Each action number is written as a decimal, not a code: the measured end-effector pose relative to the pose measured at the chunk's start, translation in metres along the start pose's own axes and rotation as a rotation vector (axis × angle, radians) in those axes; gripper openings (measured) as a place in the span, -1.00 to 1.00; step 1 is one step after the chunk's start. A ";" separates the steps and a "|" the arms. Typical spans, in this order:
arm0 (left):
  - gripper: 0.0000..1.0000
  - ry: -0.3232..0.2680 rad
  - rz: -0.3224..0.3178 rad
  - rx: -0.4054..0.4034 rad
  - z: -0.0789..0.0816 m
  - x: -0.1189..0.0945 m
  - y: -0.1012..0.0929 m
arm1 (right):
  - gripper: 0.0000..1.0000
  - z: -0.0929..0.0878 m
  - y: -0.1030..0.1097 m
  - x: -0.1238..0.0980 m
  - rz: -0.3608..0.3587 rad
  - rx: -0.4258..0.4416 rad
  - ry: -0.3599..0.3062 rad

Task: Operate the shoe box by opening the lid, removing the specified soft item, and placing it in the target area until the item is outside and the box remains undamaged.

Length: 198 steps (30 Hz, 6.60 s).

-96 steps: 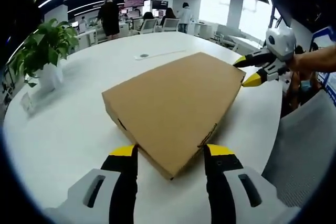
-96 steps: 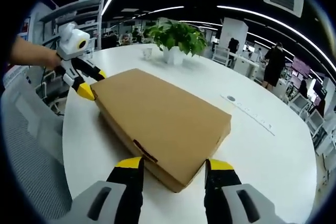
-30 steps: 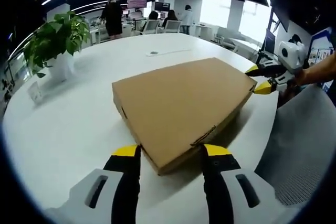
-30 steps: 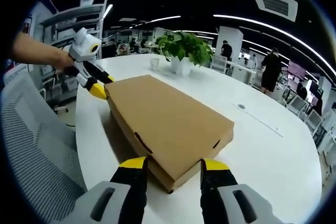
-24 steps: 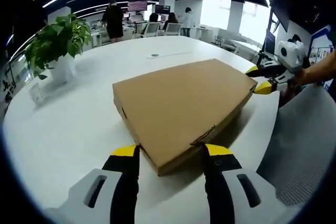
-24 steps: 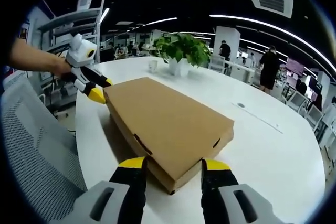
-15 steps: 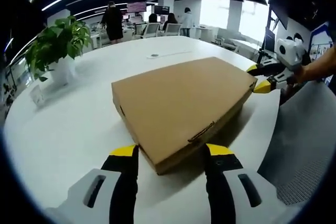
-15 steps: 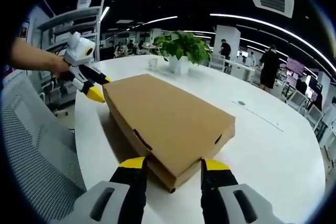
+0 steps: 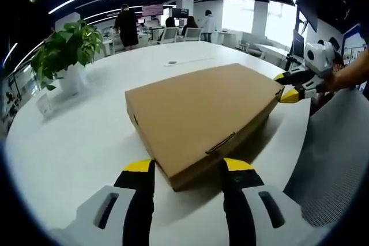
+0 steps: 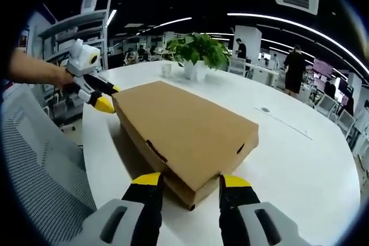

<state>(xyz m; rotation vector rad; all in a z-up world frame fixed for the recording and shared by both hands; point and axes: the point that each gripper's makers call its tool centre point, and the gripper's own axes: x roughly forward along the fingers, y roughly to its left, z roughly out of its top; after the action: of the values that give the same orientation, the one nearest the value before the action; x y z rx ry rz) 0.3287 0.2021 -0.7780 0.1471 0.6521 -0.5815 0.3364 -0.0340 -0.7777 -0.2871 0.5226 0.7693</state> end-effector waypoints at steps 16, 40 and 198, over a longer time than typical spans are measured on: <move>0.00 0.037 -0.024 0.062 0.010 -0.010 -0.003 | -0.28 0.017 0.001 -0.010 -0.001 0.034 -0.014; -0.01 -0.018 -0.015 0.095 0.046 -0.031 0.000 | -0.17 0.053 -0.005 -0.025 -0.012 -0.007 -0.074; -0.94 -0.015 0.186 0.006 0.102 0.037 0.098 | -1.00 0.069 -0.119 0.047 -0.192 -0.095 0.047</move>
<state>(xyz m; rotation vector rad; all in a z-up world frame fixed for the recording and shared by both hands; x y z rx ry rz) 0.4610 0.2356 -0.7248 0.2065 0.6144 -0.4054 0.4743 -0.0590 -0.7391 -0.4380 0.4960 0.6023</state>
